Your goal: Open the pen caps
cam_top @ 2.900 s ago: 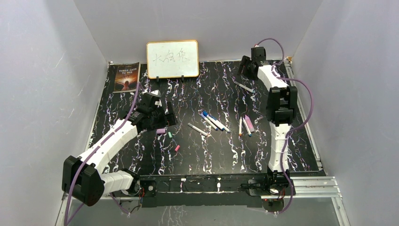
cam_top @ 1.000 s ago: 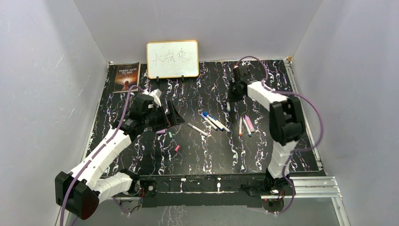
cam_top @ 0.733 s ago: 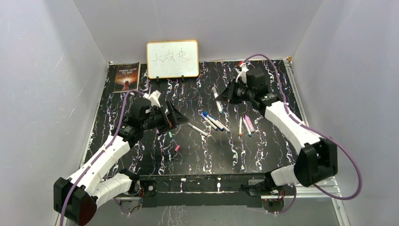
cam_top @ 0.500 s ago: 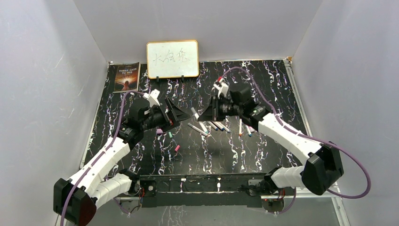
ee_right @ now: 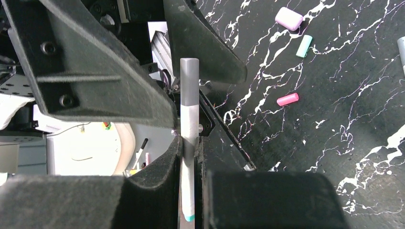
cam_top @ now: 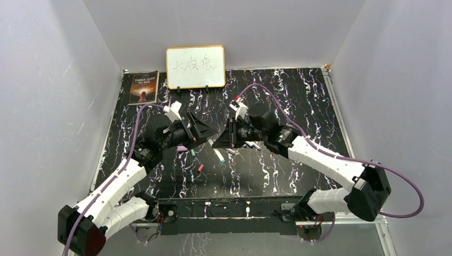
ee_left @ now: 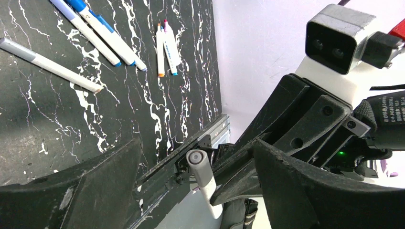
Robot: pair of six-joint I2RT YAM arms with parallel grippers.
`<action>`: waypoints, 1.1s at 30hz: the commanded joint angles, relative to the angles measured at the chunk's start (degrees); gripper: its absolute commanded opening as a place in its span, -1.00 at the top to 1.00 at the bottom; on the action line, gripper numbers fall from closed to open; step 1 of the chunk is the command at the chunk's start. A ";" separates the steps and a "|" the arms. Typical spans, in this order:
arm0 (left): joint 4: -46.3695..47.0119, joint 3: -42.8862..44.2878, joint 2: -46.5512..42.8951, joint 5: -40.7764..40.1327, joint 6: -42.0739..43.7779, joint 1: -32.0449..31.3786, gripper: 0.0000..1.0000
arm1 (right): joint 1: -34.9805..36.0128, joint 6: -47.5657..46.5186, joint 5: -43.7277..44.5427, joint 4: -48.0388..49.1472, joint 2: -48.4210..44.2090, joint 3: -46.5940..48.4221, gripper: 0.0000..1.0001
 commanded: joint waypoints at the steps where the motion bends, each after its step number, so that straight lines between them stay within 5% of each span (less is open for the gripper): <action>1: 0.42 -0.67 -1.06 -1.02 -0.54 -0.90 -0.64 | 1.53 1.24 3.62 4.37 1.44 3.88 1.00; 17: -1.90 -0.51 -0.38 -3.41 0.57 -0.99 0.37 | 1.83 1.81 5.84 4.15 1.37 2.49 1.00; 20: -1.57 -0.91 0.00 -3.72 0.39 -0.97 0.71 | 1.83 1.77 5.73 4.19 1.55 2.47 1.00; 26: -1.31 -1.26 0.40 -3.90 0.10 -0.99 0.98 | 1.87 1.60 5.21 4.26 2.12 2.36 1.00; 31: -1.06 -1.20 0.53 -3.91 -0.28 -0.97 1.00 | 1.93 1.19 5.68 3.98 2.60 2.31 0.32; 33: -0.91 -1.23 0.58 -3.86 -0.37 -1.01 1.00 | 1.91 0.92 6.00 3.72 3.10 2.60 0.20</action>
